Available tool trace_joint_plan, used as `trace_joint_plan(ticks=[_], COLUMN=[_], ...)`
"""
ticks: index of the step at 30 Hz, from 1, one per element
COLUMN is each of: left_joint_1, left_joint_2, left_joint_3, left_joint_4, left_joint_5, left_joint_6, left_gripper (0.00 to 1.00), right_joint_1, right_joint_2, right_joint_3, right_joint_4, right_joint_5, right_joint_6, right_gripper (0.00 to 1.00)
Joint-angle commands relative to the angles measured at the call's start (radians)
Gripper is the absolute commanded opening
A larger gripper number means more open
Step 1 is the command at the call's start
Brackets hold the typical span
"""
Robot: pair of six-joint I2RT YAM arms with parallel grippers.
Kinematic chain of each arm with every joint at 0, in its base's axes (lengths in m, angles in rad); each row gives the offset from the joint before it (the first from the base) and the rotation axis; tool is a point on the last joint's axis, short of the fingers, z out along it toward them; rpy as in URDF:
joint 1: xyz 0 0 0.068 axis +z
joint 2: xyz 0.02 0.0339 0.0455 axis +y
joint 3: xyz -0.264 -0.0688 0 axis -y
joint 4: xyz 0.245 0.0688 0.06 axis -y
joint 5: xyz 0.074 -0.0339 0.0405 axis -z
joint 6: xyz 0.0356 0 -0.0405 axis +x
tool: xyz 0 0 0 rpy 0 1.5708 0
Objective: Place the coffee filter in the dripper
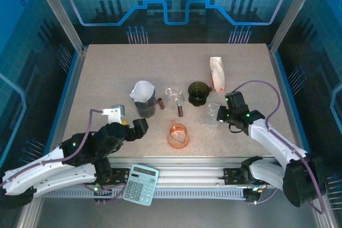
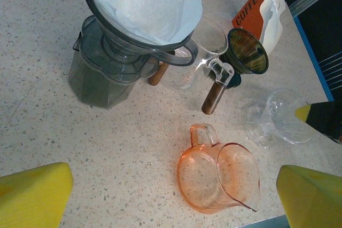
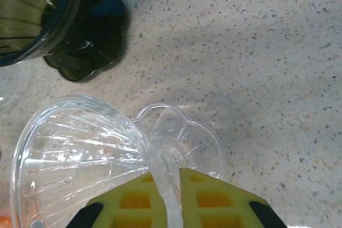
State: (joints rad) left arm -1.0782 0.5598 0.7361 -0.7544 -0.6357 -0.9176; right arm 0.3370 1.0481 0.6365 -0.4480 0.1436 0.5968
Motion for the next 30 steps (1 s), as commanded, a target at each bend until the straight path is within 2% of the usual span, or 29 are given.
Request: trace_joint_plan(ticks=[1,7,12,15,20,30], left_joint_1=[-0.007,-0.008,-0.007,-0.006,-0.006,-0.006], left_joint_2=[-0.018,-0.020,-0.025,-0.030,-0.037,-0.043], left_joint_3=[-0.008,-0.013,-0.012,-0.016,-0.024,-0.034], left_joint_4=[-0.017,-0.037,-0.048,-0.053,-0.060,-0.059], left_joint_5=[-0.034,-0.051,-0.059,-0.058,-0.056,-0.057], left_joint_6=[-0.002,-0.003,-0.012,-0.017,-0.030,-0.039], left_gripper=[0.99,0.99,0.99,0.99,0.99,0.99], right_joint_1=[0.014,0.197,0.313,0.388,0.426,0.471], right_joint_2=[-0.100,-0.164,-0.025,0.057,0.143,0.237], right_joint_3=[0.088,0.265,0.389,0.430,0.452,0.467], right_joint_4=[-0.115,-0.247,-0.282,-0.272,-0.244,-0.229], right_joint_5=[-0.048,-0.034,-0.195,-0.231,-0.275,-0.265], right_joint_6=[-0.052,-0.060,-0.029,-0.014,0.000,-0.001], right_gripper=[0.00,0.00,0.00,0.00,0.00,0.00])
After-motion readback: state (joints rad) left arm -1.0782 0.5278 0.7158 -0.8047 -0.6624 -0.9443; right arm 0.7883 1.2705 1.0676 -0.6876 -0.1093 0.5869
